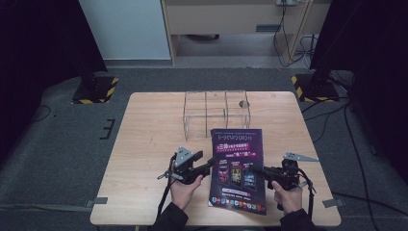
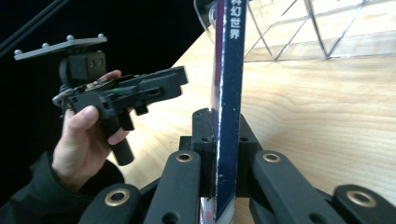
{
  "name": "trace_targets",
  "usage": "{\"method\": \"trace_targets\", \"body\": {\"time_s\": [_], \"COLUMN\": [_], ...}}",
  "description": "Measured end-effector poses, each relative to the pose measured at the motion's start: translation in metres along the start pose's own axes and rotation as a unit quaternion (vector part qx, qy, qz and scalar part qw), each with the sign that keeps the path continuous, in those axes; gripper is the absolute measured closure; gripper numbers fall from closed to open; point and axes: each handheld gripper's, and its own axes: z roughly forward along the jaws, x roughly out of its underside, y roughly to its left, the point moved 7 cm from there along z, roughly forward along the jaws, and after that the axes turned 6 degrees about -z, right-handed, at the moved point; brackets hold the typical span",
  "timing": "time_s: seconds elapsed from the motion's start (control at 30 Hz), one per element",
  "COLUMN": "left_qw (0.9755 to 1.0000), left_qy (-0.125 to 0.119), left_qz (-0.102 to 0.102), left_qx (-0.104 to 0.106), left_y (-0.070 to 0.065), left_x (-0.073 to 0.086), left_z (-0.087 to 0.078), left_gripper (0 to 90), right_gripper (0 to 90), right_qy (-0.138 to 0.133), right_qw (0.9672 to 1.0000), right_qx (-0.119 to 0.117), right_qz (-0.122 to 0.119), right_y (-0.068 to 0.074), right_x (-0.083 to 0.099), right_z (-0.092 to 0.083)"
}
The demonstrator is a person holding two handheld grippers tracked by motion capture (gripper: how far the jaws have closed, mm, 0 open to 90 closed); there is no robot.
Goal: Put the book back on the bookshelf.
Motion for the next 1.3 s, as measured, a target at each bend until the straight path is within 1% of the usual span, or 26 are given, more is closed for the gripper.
{"method": "trace_targets", "body": {"time_s": [0.03, 0.07, 0.1, 0.17, 0.27, 0.4, 0.47, 0.53, 0.6, 0.67, 0.73, 0.83, 0.9, 0.93, 1.0, 1.13, 1.3], "left_qw": [1.0, 1.0, 0.9999, 0.9998, 0.9997, 0.999, 0.9983, 0.9974, 0.9961, 0.9951, 0.9933, 0.9899, 0.9873, 0.9868, 0.9855, 0.9832, 0.9788], "left_qy": [0.0, 0.001, 0.002, 0.005, 0.01, 0.013, 0.016, 0.023, 0.031, 0.035, 0.043, 0.059, 0.061, 0.062, 0.067, 0.08, 0.093], "left_qz": [0.002, 0.004, 0.005, 0.009, 0.01, 0.011, 0.014, 0.013, 0.013, 0.007, 0.004, 0.005, -0.002, -0.008, -0.006, -0.004, 0.006], "left_qx": [-0.004, -0.007, -0.01, -0.017, -0.022, -0.042, -0.055, -0.068, -0.082, -0.093, -0.108, -0.129, -0.147, -0.15, -0.156, -0.164, -0.183], "left_y": [0.002, 0.004, 0.006, 0.01, 0.016, 0.032, 0.041, 0.052, 0.063, 0.073, 0.085, 0.099, 0.108, 0.11, 0.113, 0.118, 0.126], "left_x": [-0.001, -0.002, -0.002, -0.003, -0.002, 0.001, 0.005, 0.01, 0.016, 0.02, 0.026, 0.034, 0.037, 0.037, 0.039, 0.042, 0.047], "left_z": [-0.002, -0.004, -0.006, -0.011, -0.018, -0.032, -0.038, -0.046, -0.052, -0.057, -0.062, -0.067, -0.069, -0.069, -0.068, -0.066, -0.064], "left_gripper": [39.2, 38.4, 37.6, 36.4, 34.6, 33.3, 32.7, 32.0, 31.4, 30.8, 30.2, 29.1, 29.2, 29.1, 28.9, 27.8, 26.2], "right_gripper": [84.4, 84.4, 84.4, 84.4, 84.4, 84.4, 84.4, 84.4, 84.4, 84.4, 84.4, 84.4, 84.4, 84.4, 84.4, 84.4, 84.4], "right_qy": [-0.005, -0.007, -0.009, -0.012, -0.02, -0.032, -0.039, -0.048, -0.053, -0.058, -0.066, -0.074, -0.079, -0.081, -0.087, -0.105, -0.123], "right_qw": [1.0, 1.0, 1.0, 0.9999, 0.9998, 0.9994, 0.999, 0.9985, 0.9979, 0.9971, 0.9957, 0.9939, 0.9928, 0.9923, 0.9911, 0.9891, 0.9852], "right_qx": [-0.003, -0.002, 0.003, 0.005, 0.006, 0.008, 0.01, 0.015, 0.022, 0.029, 0.041, 0.053, 0.058, 0.061, 0.067, 0.071, 0.082], "right_qz": [0.006, 0.006, 0.004, 0.001, -0.006, -0.013, -0.017, -0.022, -0.031, -0.039, -0.05, -0.062, -0.068, -0.071, -0.074, -0.075, -0.086], "right_y": [0.0, 0.0, 0.0, 0.002, 0.004, 0.01, 0.012, 0.014, 0.016, 0.018, 0.019, 0.02, 0.021, 0.022, 0.021, 0.021, 0.021], "right_x": [-0.002, -0.003, -0.005, -0.009, -0.015, -0.026, -0.032, -0.039, -0.047, -0.053, -0.06, -0.071, -0.077, -0.081, -0.087, -0.1, -0.115], "right_z": [0.0, 0.0, -0.001, -0.002, -0.004, -0.005, -0.006, -0.006, -0.007, -0.008, -0.008, -0.009, -0.01, -0.011, -0.012, -0.015, -0.013]}}
